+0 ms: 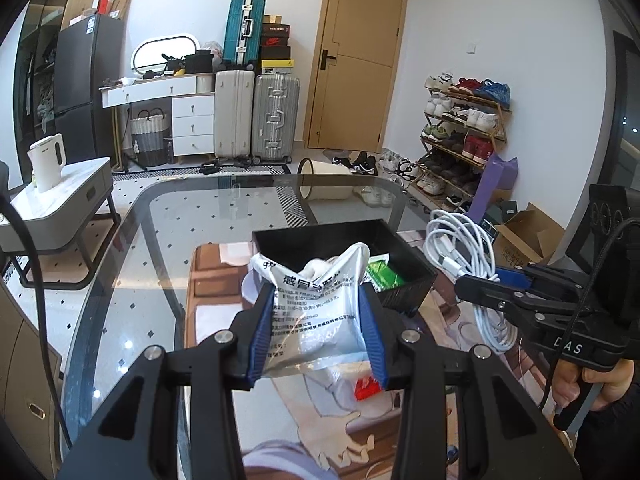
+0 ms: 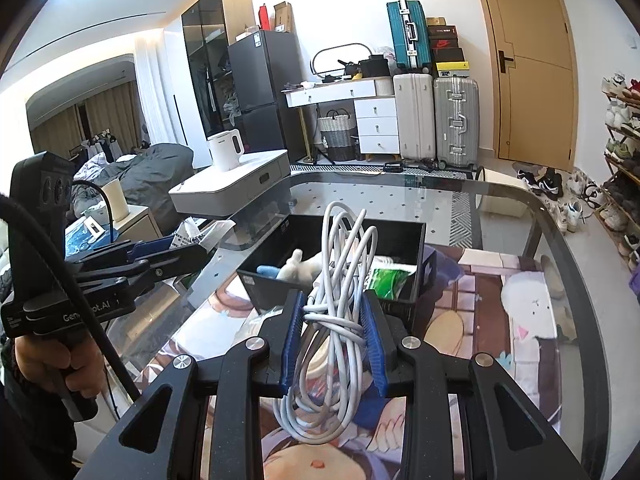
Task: Organize soft objects
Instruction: 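Lower the sachet and cable bundle into the black box and open both grippers, then withdraw both grippers from the box toward the rope bag and red packet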
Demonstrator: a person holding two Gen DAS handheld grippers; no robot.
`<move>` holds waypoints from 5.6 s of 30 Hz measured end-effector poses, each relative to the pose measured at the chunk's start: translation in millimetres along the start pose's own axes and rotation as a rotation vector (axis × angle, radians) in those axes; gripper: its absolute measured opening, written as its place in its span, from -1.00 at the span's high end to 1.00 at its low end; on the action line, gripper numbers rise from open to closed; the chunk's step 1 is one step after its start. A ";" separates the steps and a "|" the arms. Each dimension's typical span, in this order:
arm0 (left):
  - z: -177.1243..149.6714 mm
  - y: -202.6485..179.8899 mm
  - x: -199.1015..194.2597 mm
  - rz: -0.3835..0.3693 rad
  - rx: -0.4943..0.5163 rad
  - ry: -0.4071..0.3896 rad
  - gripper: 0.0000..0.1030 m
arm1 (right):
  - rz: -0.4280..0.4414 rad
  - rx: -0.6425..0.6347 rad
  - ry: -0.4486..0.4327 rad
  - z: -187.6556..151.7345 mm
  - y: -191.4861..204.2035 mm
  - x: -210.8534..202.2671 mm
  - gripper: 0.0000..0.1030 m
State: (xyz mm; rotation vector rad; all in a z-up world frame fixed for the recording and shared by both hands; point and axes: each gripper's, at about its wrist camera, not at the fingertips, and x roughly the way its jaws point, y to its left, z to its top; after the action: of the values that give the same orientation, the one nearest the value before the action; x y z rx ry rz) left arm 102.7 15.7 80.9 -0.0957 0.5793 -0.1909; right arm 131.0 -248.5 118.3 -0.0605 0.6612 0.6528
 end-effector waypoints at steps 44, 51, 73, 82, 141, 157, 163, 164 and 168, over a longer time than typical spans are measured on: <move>27.5 -1.9 115.0 0.006 0.003 0.059 0.23 | -0.033 -0.122 0.015 42.8 -31.2 110.6 0.44; 23.3 -4.6 121.5 0.011 0.014 0.069 0.23 | -0.034 -0.170 0.036 35.9 -31.4 115.9 0.43; 19.1 -1.0 117.6 0.018 0.008 0.082 0.23 | 0.056 -0.281 0.124 44.5 -34.2 141.1 0.43; 20.1 -4.9 118.7 0.002 0.029 0.085 0.19 | -0.023 -0.246 0.095 44.1 -47.2 117.5 0.15; -67.1 22.3 26.0 0.074 -0.027 0.072 -1.00 | -0.040 -0.036 0.177 -39.4 6.7 55.2 -0.99; -70.2 31.2 29.5 0.059 -0.065 0.091 -1.00 | 0.046 -0.190 0.279 -19.8 13.4 103.3 -0.99; -70.2 32.2 29.4 0.053 -0.074 0.093 -1.00 | 0.107 -0.202 0.307 -17.6 17.2 115.4 -0.99; -70.4 32.4 29.5 0.052 -0.076 0.092 -1.00 | 0.114 -0.205 0.315 -18.1 18.7 118.2 -0.99; -71.1 33.3 30.8 0.050 -0.086 0.096 -1.00 | 0.123 -0.211 0.321 -19.0 24.0 127.8 -0.99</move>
State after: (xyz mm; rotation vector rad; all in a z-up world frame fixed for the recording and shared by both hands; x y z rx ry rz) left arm 93.8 39.3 0.4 -0.1556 0.6852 -0.1225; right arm 183.1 -164.6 31.6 -0.3280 0.9079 0.8393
